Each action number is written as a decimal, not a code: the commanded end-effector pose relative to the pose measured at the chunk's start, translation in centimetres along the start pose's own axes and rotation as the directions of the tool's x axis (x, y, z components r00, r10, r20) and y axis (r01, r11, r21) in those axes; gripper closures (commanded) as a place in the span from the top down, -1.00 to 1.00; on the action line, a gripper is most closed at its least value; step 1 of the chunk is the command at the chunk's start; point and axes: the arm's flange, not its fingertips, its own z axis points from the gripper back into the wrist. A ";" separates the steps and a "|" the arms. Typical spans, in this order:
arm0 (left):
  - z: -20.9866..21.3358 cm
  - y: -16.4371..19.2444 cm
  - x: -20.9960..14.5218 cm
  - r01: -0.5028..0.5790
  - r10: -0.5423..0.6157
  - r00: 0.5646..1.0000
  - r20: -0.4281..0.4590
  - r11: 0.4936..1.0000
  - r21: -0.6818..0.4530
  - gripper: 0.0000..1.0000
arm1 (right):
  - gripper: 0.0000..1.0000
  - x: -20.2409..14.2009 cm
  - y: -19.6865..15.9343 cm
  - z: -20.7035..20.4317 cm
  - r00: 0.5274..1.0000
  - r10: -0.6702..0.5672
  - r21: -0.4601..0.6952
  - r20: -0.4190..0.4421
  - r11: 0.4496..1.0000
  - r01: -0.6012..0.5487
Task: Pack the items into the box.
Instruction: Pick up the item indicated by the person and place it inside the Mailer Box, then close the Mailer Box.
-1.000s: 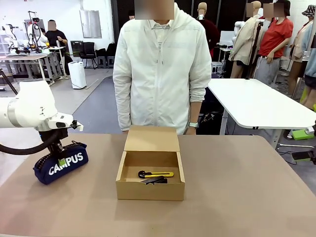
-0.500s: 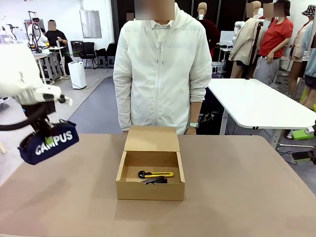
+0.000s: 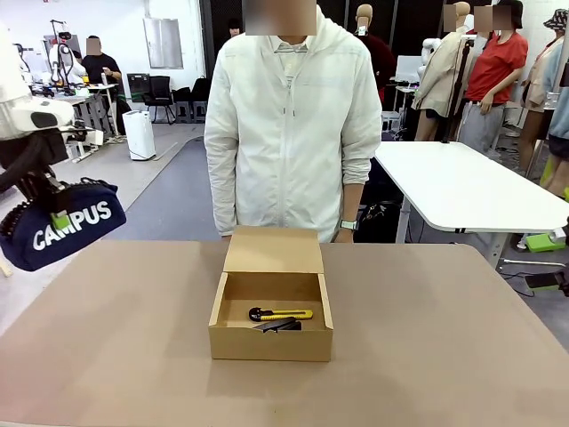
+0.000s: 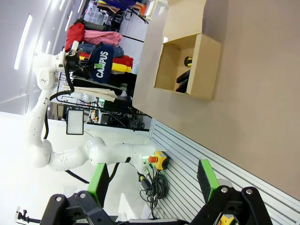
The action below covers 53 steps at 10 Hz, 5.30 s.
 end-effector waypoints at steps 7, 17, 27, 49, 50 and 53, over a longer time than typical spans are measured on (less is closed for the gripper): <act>-3.8 -16.2 12.4 0.720 -0.713 0.691 0.121 0.694 -0.019 -1.00 | 1.00 -0.1 0.0 0.2 1.000 0.016 0.003 -0.006 1.000 -0.016; -14.6 -31.0 18.6 0.924 -0.922 0.379 0.084 0.372 -0.087 -1.00 | 1.00 -0.1 0.0 0.2 1.000 0.016 0.003 -0.006 1.000 -0.016; -21.0 -29.6 19.8 0.887 -0.892 0.448 0.067 0.433 -0.162 1.00 | 1.00 -0.1 0.0 0.2 1.000 0.016 0.003 -0.006 1.000 -0.016; -8.1 0.3 -18.3 0.199 0.419 0.726 0.545 0.631 -0.750 1.00 | 1.00 -0.1 0.0 0.2 1.000 0.016 0.003 -0.006 1.000 -0.016; -8.1 0.3 -18.3 0.199 0.419 0.726 0.545 0.631 -0.750 1.00 | 1.00 -0.1 0.0 0.2 1.000 0.016 0.003 -0.006 1.000 -0.016; -8.1 0.3 -18.3 0.199 0.419 0.726 0.545 0.631 -0.750 1.00 | 1.00 -0.1 0.0 0.2 1.000 0.016 0.003 -0.006 1.000 -0.016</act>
